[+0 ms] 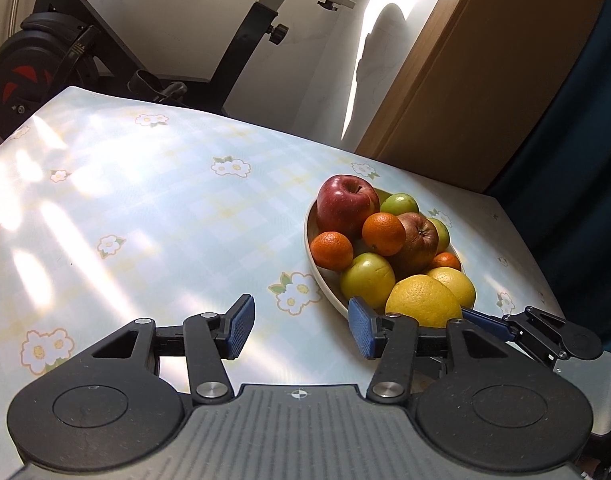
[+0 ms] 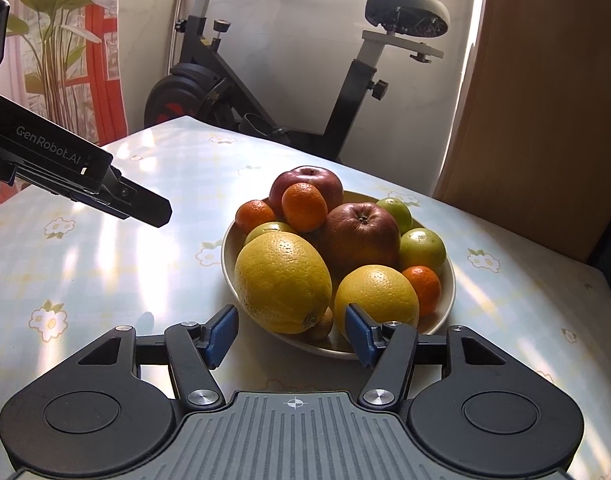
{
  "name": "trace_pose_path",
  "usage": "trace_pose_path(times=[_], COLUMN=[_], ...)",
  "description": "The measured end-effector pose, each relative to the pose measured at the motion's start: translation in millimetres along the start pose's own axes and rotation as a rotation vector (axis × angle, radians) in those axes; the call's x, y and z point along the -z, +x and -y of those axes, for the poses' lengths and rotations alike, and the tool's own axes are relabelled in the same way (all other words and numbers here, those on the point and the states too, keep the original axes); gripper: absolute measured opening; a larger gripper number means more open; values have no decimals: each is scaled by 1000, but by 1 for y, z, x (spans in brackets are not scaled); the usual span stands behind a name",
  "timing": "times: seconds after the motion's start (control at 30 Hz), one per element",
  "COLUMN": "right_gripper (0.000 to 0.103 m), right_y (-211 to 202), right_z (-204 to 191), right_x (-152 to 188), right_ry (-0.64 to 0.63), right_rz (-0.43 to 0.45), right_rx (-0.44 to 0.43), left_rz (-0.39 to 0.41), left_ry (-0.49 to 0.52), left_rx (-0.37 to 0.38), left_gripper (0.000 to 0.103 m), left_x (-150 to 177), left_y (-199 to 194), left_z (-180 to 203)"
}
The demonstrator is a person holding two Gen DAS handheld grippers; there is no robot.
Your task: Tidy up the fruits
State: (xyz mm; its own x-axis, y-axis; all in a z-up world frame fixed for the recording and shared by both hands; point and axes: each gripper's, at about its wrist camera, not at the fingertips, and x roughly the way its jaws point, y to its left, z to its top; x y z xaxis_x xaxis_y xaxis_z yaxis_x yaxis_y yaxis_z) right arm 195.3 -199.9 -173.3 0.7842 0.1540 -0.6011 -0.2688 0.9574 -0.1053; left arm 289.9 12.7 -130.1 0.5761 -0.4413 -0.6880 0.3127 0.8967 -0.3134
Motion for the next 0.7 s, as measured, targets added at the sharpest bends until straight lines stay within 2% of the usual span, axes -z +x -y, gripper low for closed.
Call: trace_pose_path(times=[0.13, 0.23, 0.3, 0.43, 0.57, 0.63, 0.7], right_gripper=[61, 65, 66, 71, 89, 102, 103], right_y=[-7, -15, -23, -39, -59, -71, -81], right_z=[0, 0, 1, 7, 17, 23, 27], right_x=[0, -1, -1, -1, -1, -1, 0], right_ry=[9, 23, 34, 76, 149, 190, 219], right_rz=[9, 28, 43, 74, 113, 135, 151], right_rx=[5, 11, 16, 38, 54, 63, 62], left_rz=[8, 20, 29, 61, 114, 133, 156], left_ry=[7, 27, 41, 74, 106, 136, 164], left_rx=[-13, -28, -32, -51, -80, -98, -112], left_gripper=[55, 60, 69, 80, 87, 92, 93], left_x=[2, 4, 5, 6, 9, 11, 15], left_y=[-7, -14, -19, -35, -57, -66, -76], left_z=[1, 6, 8, 16, 25, 30, 36])
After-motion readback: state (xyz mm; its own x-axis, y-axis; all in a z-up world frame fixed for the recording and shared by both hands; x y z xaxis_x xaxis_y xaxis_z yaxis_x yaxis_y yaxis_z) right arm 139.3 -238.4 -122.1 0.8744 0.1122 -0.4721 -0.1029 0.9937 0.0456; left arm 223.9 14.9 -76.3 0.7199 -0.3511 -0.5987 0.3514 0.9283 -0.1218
